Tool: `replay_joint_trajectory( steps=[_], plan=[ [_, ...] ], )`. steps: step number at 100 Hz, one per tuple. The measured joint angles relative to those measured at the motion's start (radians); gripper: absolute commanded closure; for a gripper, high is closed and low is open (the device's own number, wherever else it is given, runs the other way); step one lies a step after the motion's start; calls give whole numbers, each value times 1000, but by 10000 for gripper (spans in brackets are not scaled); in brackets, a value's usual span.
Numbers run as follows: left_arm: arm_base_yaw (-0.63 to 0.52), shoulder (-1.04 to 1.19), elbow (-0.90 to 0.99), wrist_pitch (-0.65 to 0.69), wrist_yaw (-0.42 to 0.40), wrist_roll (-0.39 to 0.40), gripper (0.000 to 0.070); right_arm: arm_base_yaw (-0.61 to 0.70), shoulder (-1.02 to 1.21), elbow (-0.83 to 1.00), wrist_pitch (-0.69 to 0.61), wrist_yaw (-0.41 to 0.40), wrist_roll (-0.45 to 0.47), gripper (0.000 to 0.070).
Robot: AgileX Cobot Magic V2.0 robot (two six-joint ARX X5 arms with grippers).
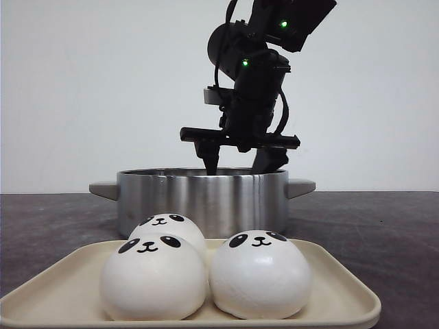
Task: Steam buns
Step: 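Lift the bun with the right gripper, lower into the pot, release, then raise the right gripper out of the pot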
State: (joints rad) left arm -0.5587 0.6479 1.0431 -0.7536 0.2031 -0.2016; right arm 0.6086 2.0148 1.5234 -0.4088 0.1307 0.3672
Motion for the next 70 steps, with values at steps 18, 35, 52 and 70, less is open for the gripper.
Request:
replay_joint_trajectory(
  steps=[18,35,52,70],
  plan=[
    [0,1,0,0,0,0,27,-4,0,24,-59,-5,6,402],
    [0,23,0,-23,0,0,28,-2,-52,134,-185,-8,-26,684],
    [0,108,0,-37,0,-1,28,62,-282,174,-238,15,-56,684],
    [-18,277,0,-78,-1,-32,28,195,-551,179,-304,90,-58,684]
  ],
)
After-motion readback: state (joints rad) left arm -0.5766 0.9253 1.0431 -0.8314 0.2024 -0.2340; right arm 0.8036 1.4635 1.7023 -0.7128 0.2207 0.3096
